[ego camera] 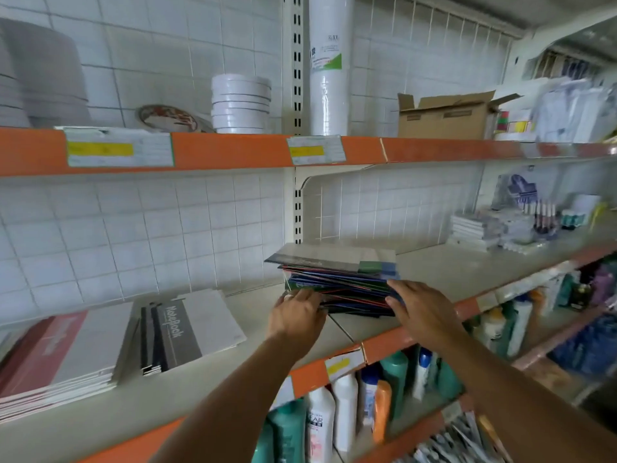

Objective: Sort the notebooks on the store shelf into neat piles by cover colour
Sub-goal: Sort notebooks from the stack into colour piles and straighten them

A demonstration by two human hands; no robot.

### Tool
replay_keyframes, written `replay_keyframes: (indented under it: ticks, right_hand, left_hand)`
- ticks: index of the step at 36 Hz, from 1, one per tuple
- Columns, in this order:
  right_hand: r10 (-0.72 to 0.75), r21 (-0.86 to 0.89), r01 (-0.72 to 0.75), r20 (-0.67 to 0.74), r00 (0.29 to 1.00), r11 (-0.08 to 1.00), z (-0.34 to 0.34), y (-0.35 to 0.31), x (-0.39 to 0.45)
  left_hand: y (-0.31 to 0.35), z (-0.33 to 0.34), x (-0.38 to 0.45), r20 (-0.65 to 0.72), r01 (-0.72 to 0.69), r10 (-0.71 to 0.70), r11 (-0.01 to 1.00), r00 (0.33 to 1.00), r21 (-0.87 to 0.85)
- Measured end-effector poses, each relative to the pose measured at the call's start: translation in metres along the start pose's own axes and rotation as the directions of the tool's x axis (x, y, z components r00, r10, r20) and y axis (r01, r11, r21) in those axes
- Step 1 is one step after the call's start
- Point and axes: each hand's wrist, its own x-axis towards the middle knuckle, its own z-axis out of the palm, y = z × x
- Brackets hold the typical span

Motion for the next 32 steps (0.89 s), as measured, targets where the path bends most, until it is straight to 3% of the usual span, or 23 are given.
replay_keyframes:
  ticks: [5, 12, 21, 25, 32]
  right_hand:
    - [0.009, 0.018, -0.008, -0.024, 1.000, 1.000, 0.009, 0.013, 0.033]
    - [-0.053, 0.126, 0.055, -0.021, 0.998, 0.991, 0.019, 0.035, 0.073]
    - [-0.244, 0.313, 0.190, 0.144, 0.959, 0.931, 0.034, 0.050, 0.108]
    - [-0.316, 0.308, 0.248, 0.197, 0.928, 0.919, 0.043, 0.054, 0.117]
    - [-0.355, 0.176, 0.328, 0.149, 0.923, 0.928, 0.046, 0.059, 0.123]
  left_hand:
    - [0.012, 0.002, 0.029, -0.007, -0.004, 0.004, 1.000, 1.000, -0.012]
    - [0.041, 0.005, 0.063, -0.006, 0.098, -0.098, 0.995, 0.995, 0.032]
    - [0.081, 0.024, 0.096, 0.095, 0.278, -0.291, 0.952, 0.952, 0.132]
    - [0.089, 0.024, 0.097, 0.107, 0.323, -0.338, 0.937, 0.935, 0.135]
    - [0.093, 0.018, 0.092, 0.101, 0.340, -0.361, 0.923, 0.927, 0.181]
